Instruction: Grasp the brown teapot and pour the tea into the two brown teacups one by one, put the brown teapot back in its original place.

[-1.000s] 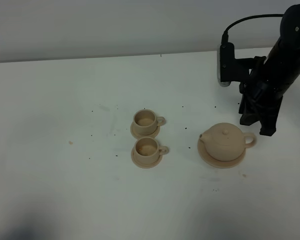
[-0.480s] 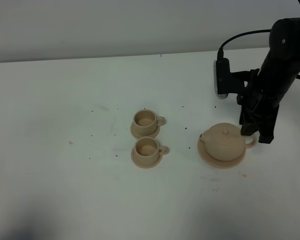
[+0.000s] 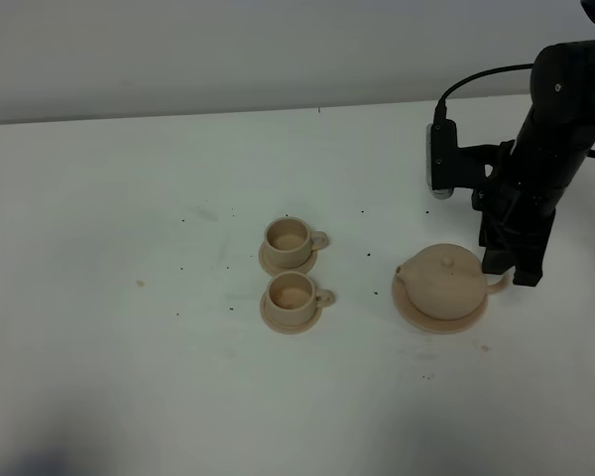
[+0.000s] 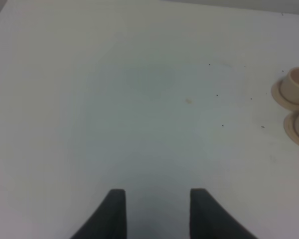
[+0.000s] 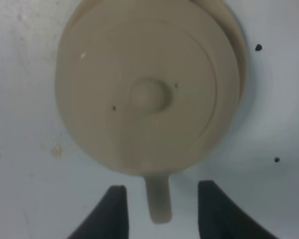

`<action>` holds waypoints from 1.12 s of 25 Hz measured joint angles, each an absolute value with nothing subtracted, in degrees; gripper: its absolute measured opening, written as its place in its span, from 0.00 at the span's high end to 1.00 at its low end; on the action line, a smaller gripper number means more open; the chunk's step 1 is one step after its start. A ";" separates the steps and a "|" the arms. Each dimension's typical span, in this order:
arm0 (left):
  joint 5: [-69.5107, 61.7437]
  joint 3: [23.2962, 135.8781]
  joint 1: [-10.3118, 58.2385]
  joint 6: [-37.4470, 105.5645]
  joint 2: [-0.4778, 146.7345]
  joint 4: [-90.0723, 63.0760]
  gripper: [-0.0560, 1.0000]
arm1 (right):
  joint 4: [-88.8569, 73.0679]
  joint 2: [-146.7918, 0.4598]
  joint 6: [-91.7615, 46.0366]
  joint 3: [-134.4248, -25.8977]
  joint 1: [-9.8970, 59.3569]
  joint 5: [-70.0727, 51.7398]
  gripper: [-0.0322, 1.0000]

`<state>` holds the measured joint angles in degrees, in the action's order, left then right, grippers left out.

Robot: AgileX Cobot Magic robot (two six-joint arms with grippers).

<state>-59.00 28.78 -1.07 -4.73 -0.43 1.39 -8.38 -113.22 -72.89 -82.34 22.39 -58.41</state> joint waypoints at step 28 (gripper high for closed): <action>-59.00 28.78 -1.07 -4.73 -0.43 1.34 0.64 | -3.55 -116.68 -69.08 -82.40 24.12 -57.27 0.62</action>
